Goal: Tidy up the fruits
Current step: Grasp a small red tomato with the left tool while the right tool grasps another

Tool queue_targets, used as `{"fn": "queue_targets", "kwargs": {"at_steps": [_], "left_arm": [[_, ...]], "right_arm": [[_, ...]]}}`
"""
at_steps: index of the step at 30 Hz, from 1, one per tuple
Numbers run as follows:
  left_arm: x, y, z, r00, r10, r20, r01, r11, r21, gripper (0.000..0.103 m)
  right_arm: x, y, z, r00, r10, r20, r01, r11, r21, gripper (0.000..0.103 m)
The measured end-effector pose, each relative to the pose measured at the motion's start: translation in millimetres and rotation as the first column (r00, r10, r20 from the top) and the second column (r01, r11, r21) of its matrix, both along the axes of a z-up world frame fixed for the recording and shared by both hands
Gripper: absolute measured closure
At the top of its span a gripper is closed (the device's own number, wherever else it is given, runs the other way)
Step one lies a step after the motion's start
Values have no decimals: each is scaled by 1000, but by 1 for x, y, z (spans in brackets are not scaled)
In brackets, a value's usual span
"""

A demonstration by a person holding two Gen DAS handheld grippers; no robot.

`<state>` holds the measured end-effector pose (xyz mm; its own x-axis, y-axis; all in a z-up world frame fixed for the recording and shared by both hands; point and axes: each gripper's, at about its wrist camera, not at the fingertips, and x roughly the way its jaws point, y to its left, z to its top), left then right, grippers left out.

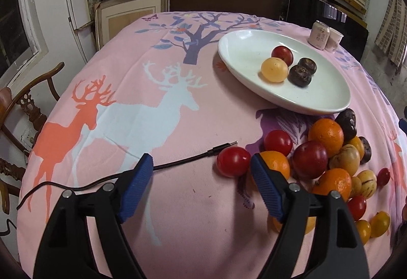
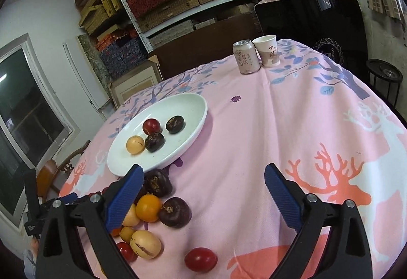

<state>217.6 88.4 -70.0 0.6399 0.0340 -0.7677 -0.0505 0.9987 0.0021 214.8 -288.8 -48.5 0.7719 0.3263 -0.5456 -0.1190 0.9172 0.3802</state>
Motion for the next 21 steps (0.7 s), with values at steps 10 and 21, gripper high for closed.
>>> {"fn": "queue_targets", "kwargs": {"at_steps": [10, 21], "left_arm": [[3, -5, -5, 999, -41, -18, 40, 999, -19, 35], [4, -11, -7, 996, -87, -21, 86, 996, -27, 45]], "right_arm": [[3, 0, -3, 1000, 2, -29, -1, 1000, 13, 6], [2, 0, -3, 999, 3, -33, -2, 1000, 17, 6]]}}
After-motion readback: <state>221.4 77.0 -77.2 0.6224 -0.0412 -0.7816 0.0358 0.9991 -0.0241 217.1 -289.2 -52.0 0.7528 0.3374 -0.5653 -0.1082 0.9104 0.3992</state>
